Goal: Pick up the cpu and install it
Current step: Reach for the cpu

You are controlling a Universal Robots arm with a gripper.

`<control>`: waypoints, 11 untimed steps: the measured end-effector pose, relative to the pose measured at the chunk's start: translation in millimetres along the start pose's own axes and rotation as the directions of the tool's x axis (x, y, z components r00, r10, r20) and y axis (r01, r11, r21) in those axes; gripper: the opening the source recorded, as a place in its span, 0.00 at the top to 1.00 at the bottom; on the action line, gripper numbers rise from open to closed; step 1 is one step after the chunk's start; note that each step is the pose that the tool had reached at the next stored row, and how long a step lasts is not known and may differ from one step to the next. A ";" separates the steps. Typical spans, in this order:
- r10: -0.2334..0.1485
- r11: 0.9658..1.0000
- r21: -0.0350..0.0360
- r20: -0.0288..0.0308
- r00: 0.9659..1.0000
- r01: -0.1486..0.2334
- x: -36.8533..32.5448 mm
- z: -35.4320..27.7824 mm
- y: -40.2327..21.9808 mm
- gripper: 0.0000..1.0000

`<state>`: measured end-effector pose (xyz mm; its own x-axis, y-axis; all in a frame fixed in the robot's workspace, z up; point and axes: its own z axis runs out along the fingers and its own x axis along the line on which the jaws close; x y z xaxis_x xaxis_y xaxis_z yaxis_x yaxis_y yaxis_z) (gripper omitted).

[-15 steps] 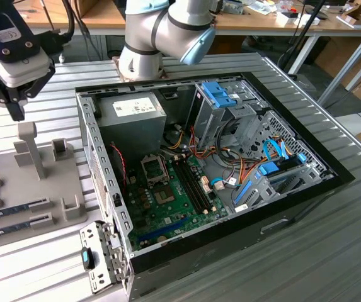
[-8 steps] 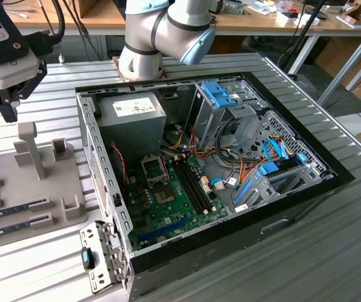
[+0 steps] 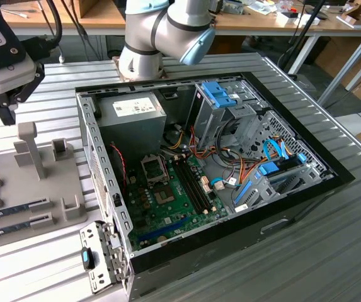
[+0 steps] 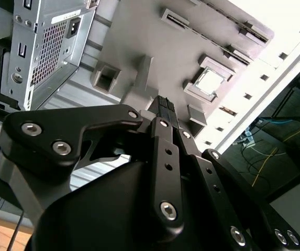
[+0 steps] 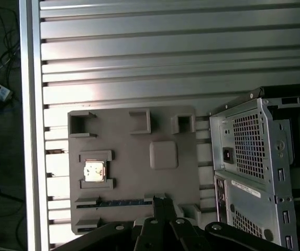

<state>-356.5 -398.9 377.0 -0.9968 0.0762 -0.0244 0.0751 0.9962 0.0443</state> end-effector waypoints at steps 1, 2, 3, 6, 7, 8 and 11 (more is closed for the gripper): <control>0.000 1.000 0.000 0.000 1.000 0.000 0.4 0.4 0.0 0.89; 0.000 1.000 0.000 0.000 1.000 0.000 1.3 1.2 -0.1 0.89; 0.000 1.000 0.000 0.000 1.000 0.000 2.1 2.0 -0.2 0.89; 0.000 1.000 0.000 0.000 1.000 0.000 4.4 3.9 -0.5 0.89; 0.000 1.000 0.000 0.000 1.000 0.000 5.0 4.2 -0.5 0.89; 0.000 1.000 0.000 0.000 1.000 0.000 6.1 4.5 -0.7 0.89; 0.000 1.000 0.000 0.000 1.000 0.000 12.0 5.5 -1.1 0.89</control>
<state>-368.3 -398.9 371.1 -0.9968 0.0763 -0.0245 0.0751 0.9962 0.0443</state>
